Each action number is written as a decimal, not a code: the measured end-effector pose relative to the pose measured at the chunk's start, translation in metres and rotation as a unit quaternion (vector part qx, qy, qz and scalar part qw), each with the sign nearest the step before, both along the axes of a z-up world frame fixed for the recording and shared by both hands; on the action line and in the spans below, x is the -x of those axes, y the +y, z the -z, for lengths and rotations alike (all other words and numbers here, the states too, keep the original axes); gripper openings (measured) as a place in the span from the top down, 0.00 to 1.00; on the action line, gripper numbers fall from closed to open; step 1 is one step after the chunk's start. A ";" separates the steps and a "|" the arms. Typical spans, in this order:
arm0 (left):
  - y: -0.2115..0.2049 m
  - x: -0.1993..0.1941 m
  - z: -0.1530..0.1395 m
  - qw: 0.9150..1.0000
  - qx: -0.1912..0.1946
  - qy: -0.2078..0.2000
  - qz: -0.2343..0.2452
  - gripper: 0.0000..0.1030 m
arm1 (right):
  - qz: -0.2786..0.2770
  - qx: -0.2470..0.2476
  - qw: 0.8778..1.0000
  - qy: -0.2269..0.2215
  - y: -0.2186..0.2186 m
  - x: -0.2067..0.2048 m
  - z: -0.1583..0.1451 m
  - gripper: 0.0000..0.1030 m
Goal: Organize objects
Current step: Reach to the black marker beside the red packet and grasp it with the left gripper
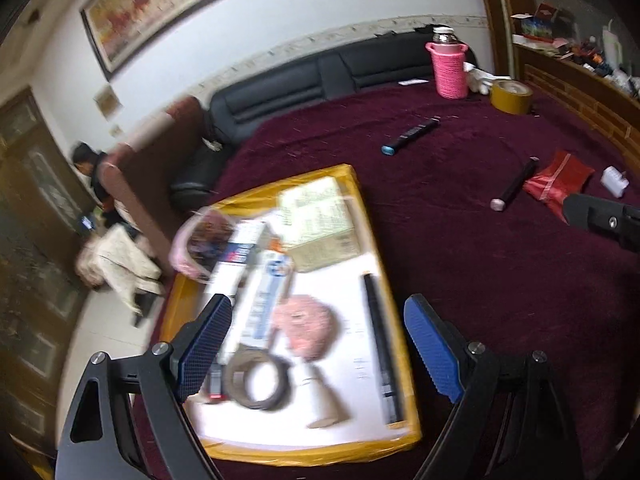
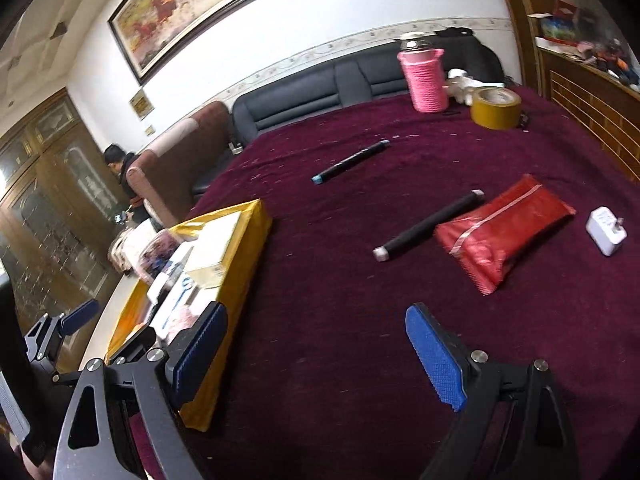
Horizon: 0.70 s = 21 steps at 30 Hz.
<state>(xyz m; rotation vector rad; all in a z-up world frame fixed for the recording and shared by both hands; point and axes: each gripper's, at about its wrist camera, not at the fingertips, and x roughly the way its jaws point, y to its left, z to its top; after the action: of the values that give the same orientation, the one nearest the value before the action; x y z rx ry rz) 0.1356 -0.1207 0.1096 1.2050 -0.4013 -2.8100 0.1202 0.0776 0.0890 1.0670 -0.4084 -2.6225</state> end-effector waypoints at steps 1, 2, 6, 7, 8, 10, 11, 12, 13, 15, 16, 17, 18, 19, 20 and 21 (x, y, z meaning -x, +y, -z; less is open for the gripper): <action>0.001 0.005 0.001 1.000 -0.017 -0.010 0.005 0.15 | 0.009 -0.002 1.000 0.001 0.010 0.001 -0.001 0.09; 0.001 0.011 0.001 0.999 -0.038 -0.020 0.011 0.15 | 0.017 -0.005 1.000 0.003 0.019 0.002 -0.001 0.09; 0.007 0.037 0.000 0.992 -0.114 -0.039 0.039 0.15 | 0.062 -0.021 0.998 0.013 0.060 0.006 -0.008 0.09; 0.010 0.047 -0.002 0.990 -0.125 -0.041 0.046 0.15 | 0.073 -0.024 0.997 0.014 0.072 0.009 -0.009 0.09; 0.011 0.053 -0.004 0.990 -0.129 -0.039 0.048 0.15 | 0.086 -0.025 0.996 0.013 0.085 0.012 -0.011 0.09; 0.019 0.078 -0.012 0.988 -0.143 -0.025 0.055 0.15 | 0.103 -0.024 0.994 0.012 0.104 0.018 -0.012 0.09; 0.022 0.088 -0.013 0.988 -0.143 -0.024 0.055 0.15 | 0.113 -0.023 0.993 0.013 0.115 0.021 -0.013 0.09; 0.029 0.103 -0.014 0.988 -0.142 -0.026 0.058 0.15 | 0.121 -0.021 0.992 0.012 0.123 0.024 -0.013 0.09; 0.035 0.115 -0.014 0.988 -0.141 -0.029 0.065 0.15 | 0.129 -0.017 0.992 0.010 0.131 0.028 -0.012 0.09; 0.056 0.136 -0.009 0.989 -0.121 -0.036 0.080 0.15 | 0.140 -0.004 0.990 0.003 0.147 0.039 -0.009 0.09; 0.068 0.141 -0.006 0.989 -0.111 -0.037 0.094 0.15 | 0.144 0.003 0.990 0.000 0.153 0.044 -0.007 0.09; 0.086 0.146 0.003 0.986 -0.103 -0.042 0.121 0.15 | 0.148 0.010 0.989 -0.003 0.160 0.050 -0.004 0.09; 0.097 0.149 0.009 0.984 -0.103 -0.047 0.139 0.15 | 0.151 0.013 0.988 -0.004 0.165 0.056 -0.002 0.09; 0.108 0.152 0.016 0.981 -0.105 -0.055 0.154 0.15 | 0.154 0.016 0.988 -0.005 0.170 0.062 0.001 0.09; 0.124 0.157 0.029 0.977 -0.107 -0.069 0.172 0.15 | 0.157 0.020 0.987 -0.007 0.175 0.069 0.005 0.09; 0.136 0.159 0.040 0.974 -0.105 -0.082 0.182 0.15 | 0.159 0.023 0.987 -0.009 0.178 0.075 0.008 0.09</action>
<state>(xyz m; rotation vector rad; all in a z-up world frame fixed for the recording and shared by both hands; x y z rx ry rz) -0.0238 0.0148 0.0699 1.5579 -0.3770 -3.1370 0.0456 0.2552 0.0813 1.0895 -0.6913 -2.8626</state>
